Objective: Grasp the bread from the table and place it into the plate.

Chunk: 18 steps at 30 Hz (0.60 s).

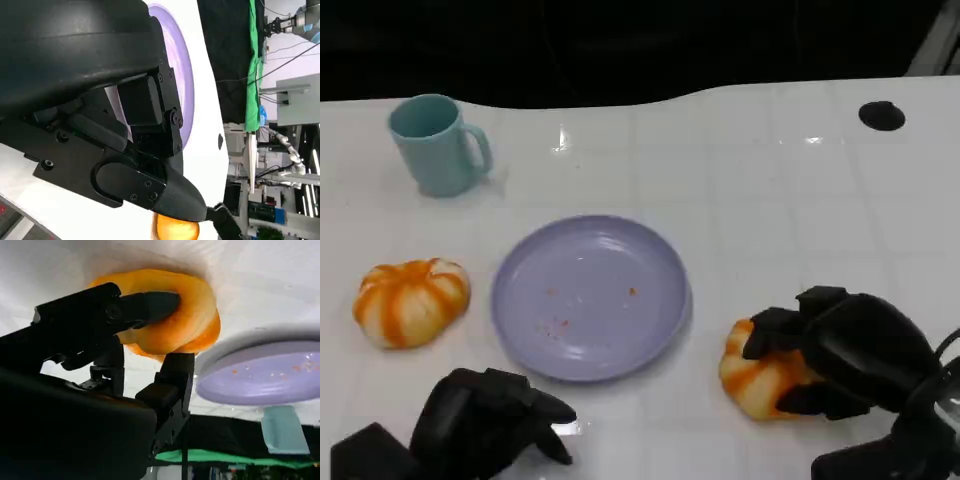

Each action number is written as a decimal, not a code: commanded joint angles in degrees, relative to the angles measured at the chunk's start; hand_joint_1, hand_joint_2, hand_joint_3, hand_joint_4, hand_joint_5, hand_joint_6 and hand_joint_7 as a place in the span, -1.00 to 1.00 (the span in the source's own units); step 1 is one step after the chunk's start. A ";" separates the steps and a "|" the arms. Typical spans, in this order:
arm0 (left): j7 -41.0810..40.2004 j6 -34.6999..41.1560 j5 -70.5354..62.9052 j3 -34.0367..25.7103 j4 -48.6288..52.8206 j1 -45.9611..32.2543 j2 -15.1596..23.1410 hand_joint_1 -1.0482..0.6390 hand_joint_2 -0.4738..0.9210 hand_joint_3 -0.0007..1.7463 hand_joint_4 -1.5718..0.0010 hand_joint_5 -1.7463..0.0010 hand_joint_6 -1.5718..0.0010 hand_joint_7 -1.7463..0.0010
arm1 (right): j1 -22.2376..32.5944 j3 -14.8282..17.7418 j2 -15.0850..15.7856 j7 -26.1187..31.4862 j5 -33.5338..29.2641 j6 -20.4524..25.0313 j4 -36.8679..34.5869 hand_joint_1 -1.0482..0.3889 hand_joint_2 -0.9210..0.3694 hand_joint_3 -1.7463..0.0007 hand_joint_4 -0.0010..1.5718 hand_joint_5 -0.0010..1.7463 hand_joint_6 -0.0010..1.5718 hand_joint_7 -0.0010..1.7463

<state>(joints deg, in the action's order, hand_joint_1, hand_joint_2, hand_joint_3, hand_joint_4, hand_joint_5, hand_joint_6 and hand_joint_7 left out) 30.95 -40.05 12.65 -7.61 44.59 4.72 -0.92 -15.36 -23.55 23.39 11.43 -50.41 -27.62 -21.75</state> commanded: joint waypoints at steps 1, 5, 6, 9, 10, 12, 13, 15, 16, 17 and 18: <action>-0.14 -0.15 0.37 -0.19 0.05 -0.50 0.65 -1.00 0.99 -0.99 -0.76 0.03 -1.00 0.76 | -1.59 -0.51 -0.59 6.44 0.17 -2.25 -2.81 0.12 -0.77 0.14 0.01 1.00 -0.24 0.89; -0.43 -0.09 0.20 -0.20 0.04 -0.60 0.66 -1.00 0.99 -1.00 -0.77 0.03 -1.00 0.77 | -2.21 -0.85 -1.28 9.95 -0.08 -2.58 -4.43 0.13 -0.65 0.03 0.03 1.00 -0.20 0.87; -0.45 -0.22 0.13 -0.19 0.11 -0.59 0.68 -1.00 0.99 -1.00 -0.77 0.03 -1.00 0.77 | -2.26 -0.83 -1.42 10.23 0.11 -2.47 -4.53 0.12 -0.64 0.01 0.03 1.00 -0.20 0.87; -0.63 -0.35 -0.14 -0.11 0.00 -0.67 0.77 -1.00 1.00 -0.99 -0.77 0.03 -1.00 0.77 | -2.39 -0.66 -1.76 11.01 0.98 -2.92 -4.86 0.13 -0.61 -0.06 0.03 1.00 -0.23 0.95; -0.71 -0.33 -0.20 -0.10 -0.10 -0.69 0.79 -1.00 1.00 -0.99 -0.77 0.02 -1.00 0.77 | -2.39 -0.45 -1.93 11.06 1.73 -3.38 -4.93 0.16 -0.56 -0.10 0.04 1.00 -0.23 0.98; -0.76 -0.30 -0.25 -0.12 -0.11 -0.64 0.84 -1.00 1.00 -0.99 -0.77 0.02 -1.00 0.77 | -2.44 -0.11 -2.28 11.48 2.90 -4.12 -5.00 0.18 -0.49 -0.18 0.06 1.00 -0.22 0.99; -0.79 -0.25 -0.26 -0.13 -0.06 -0.60 0.87 -1.00 1.00 -0.99 -0.77 0.02 -1.00 0.77 | -2.51 -0.03 -2.43 11.79 3.27 -4.34 -5.03 0.18 -0.45 -0.21 0.07 1.00 -0.21 1.00; -0.90 -0.30 -0.40 -0.11 0.09 -0.51 0.96 -1.00 1.00 -0.99 -0.77 0.02 -1.00 0.76 | -2.67 0.38 -3.03 12.97 4.32 -5.20 -4.92 0.20 -0.36 -0.26 0.10 1.00 -0.18 0.97; -0.76 -0.29 -0.32 -0.13 0.18 -0.46 0.98 -1.00 1.00 -0.99 -0.77 0.02 -1.00 0.76 | -2.66 0.65 -3.34 12.93 4.94 -5.30 -4.58 0.21 -0.33 -0.28 0.11 1.00 -0.15 0.95; -0.67 -0.36 -0.29 -0.17 0.36 -0.37 1.00 -1.00 1.00 -0.99 -0.77 0.02 -1.00 0.76 | -2.67 0.99 -3.80 12.81 5.81 -5.46 -4.24 0.20 -0.29 -0.31 0.13 1.00 -0.13 0.93; -0.66 -0.53 -0.34 -0.20 0.57 -0.26 1.02 -1.00 1.00 -0.99 -0.77 0.02 -1.00 0.76 | -2.71 1.45 -4.53 12.33 7.38 -5.79 -3.88 0.22 -0.23 -0.37 0.14 1.00 -0.08 0.87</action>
<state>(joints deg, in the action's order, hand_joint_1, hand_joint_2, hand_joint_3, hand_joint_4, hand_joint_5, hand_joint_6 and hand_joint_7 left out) 30.63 -40.07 12.27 -7.60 44.60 4.71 -0.86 -17.29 -23.63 19.73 23.46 -46.14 -32.52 -26.43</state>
